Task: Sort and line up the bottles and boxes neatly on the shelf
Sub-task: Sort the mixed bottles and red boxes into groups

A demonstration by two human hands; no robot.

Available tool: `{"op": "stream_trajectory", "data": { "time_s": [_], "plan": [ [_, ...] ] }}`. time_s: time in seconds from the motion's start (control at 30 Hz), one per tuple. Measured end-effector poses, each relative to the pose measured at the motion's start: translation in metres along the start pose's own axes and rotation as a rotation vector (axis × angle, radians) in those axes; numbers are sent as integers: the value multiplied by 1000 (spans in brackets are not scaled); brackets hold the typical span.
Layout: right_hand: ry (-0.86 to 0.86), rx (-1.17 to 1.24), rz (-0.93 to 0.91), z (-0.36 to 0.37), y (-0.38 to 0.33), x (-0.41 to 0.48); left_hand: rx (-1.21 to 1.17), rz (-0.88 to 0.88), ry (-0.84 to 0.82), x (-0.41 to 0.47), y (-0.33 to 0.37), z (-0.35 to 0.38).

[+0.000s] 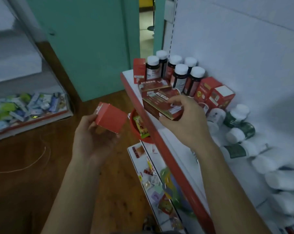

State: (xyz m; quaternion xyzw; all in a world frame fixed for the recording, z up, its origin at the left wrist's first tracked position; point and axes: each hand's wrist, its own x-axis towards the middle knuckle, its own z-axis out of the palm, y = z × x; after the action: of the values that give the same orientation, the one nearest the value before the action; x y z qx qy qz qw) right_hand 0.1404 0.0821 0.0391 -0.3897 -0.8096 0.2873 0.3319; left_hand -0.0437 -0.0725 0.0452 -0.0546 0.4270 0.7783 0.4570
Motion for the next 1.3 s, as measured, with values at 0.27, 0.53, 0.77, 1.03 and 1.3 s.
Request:
{"op": "stream_trajectory", "data": {
  "time_s": [0.27,0.53,0.77,1.03,1.3],
  "plan": [
    [255,-57,138,-28,51,30,189,-118,-226,96,-1,92],
    [515,-130,247,-39,48,66,648,-61,-460,170,3,159],
    [696,-284,348,-39,56,92,1192,372,-828,213,15,193],
    [842,-561,476,-16,84,104,1701,904,-947,257,-8,184],
    [1080,-703,398,17,55,101,1556,1056,-1010,251,-10,178]
  ]
}}
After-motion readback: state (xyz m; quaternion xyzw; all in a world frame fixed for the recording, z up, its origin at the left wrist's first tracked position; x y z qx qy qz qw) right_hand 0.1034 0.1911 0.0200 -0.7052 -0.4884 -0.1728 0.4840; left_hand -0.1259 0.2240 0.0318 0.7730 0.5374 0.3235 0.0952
